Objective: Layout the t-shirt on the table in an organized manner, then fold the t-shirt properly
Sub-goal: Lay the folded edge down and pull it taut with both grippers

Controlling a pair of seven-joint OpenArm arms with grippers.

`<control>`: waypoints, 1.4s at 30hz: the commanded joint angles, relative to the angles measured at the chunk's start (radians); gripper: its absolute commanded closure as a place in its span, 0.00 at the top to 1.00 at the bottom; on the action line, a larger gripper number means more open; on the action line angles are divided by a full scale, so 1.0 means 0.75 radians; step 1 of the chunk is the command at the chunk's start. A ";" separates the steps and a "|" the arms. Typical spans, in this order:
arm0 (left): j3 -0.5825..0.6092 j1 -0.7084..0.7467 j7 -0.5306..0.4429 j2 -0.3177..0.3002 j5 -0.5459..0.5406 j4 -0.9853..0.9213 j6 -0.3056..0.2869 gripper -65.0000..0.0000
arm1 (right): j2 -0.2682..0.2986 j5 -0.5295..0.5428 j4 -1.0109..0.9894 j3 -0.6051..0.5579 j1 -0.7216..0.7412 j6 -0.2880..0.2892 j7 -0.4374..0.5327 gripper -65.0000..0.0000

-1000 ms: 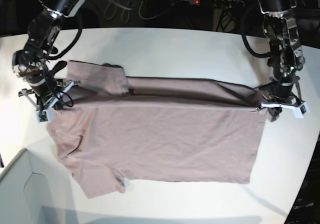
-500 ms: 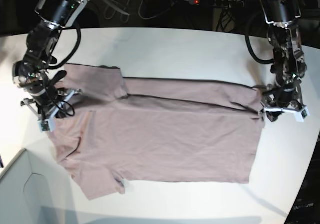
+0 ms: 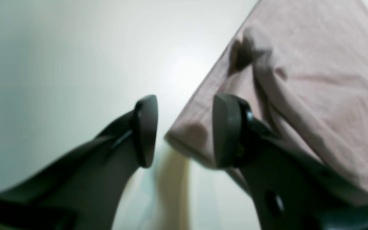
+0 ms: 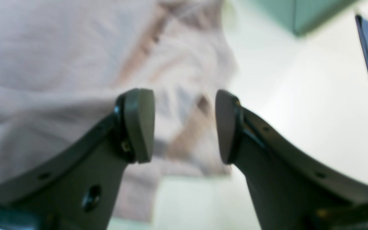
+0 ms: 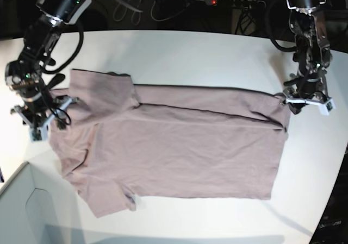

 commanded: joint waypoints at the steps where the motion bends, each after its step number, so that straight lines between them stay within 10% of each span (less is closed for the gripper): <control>1: -0.004 -0.014 -0.021 -0.014 -0.004 -0.014 -0.002 0.42 | 0.026 0.007 0.010 0.042 0.016 -0.006 0.029 0.47; 17: 0.006 -0.098 -0.019 0.017 -0.006 -0.186 -0.002 0.41 | 0.265 0.013 -0.541 0.156 0.126 -0.006 0.031 0.47; 25: 0.004 -0.098 -0.019 0.017 -0.006 -0.190 -0.002 0.01 | 0.253 0.011 -0.551 0.152 0.122 -0.006 0.031 0.47; 30: 0.004 -0.098 -0.013 0.017 -0.006 -0.190 -0.002 0.00 | 0.253 0.011 -0.655 0.152 0.137 -0.006 0.033 0.46; 38: -0.002 -0.086 -0.009 0.002 -0.006 -0.157 -0.002 0.00 | 0.273 0.009 -0.719 0.152 0.085 -0.006 0.174 0.01; 42: -0.004 -0.022 -0.009 0.002 -0.006 -0.047 -0.002 0.00 | 0.273 0.013 -0.561 0.152 0.028 -0.006 0.170 0.00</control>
